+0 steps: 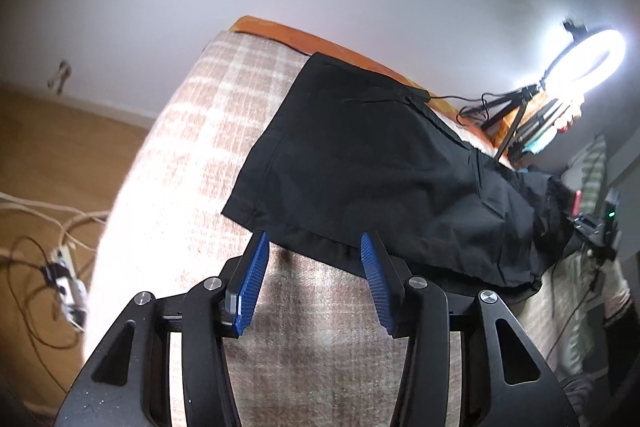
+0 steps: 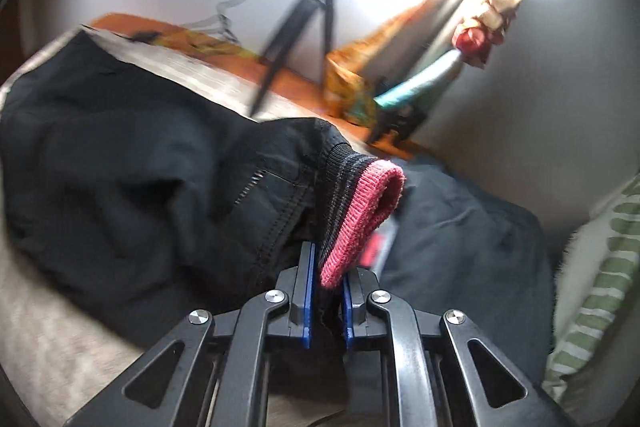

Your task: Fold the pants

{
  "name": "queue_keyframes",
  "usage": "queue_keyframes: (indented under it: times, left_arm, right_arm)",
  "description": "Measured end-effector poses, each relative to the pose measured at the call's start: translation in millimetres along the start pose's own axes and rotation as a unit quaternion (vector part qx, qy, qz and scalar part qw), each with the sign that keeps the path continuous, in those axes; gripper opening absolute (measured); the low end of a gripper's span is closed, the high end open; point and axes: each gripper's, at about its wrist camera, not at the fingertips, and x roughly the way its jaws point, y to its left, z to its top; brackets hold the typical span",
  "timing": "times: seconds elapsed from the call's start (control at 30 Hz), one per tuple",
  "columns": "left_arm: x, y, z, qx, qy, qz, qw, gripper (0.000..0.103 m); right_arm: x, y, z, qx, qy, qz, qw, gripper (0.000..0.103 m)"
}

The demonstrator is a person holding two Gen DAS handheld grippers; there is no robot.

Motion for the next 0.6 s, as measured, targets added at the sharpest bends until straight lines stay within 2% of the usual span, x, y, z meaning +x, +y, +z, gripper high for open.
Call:
queue_keyframes:
  times: [0.07,0.13,0.2,0.3,0.47,0.6]
  left_arm:
    - [4.4,5.9,-0.6,-0.022,0.003,-0.006,0.9997,0.046]
    - [6.9,11.1,-0.8,-0.043,0.005,-0.013,0.9990,0.046]
    - [8.6,18.2,-0.6,-0.068,-0.001,-0.024,0.9974,0.046]
    - [10.5,26.2,1.3,-0.091,-0.009,-0.032,0.9953,0.046]
    - [19.6,33.2,4.2,-0.135,-0.021,-0.060,0.9888,0.046]
    - [23.7,24.0,7.5,-0.142,-0.034,-0.078,0.9862,0.046]
  right_arm:
    - [13.5,-2.2,6.5,-0.005,0.017,-0.022,1.000,0.012]
    - [23.7,-2.6,10.1,-0.009,0.032,-0.052,0.998,0.022]
    - [24.0,-1.6,10.2,-0.011,0.034,-0.074,0.997,0.042]
    - [10.0,1.6,10.7,-0.005,0.015,-0.083,0.996,0.064]
    - [-35.7,26.6,13.7,0.002,-0.036,-0.072,0.997,0.074]
    - [-70.6,75.0,18.8,-0.033,-0.083,0.009,0.996,0.077]
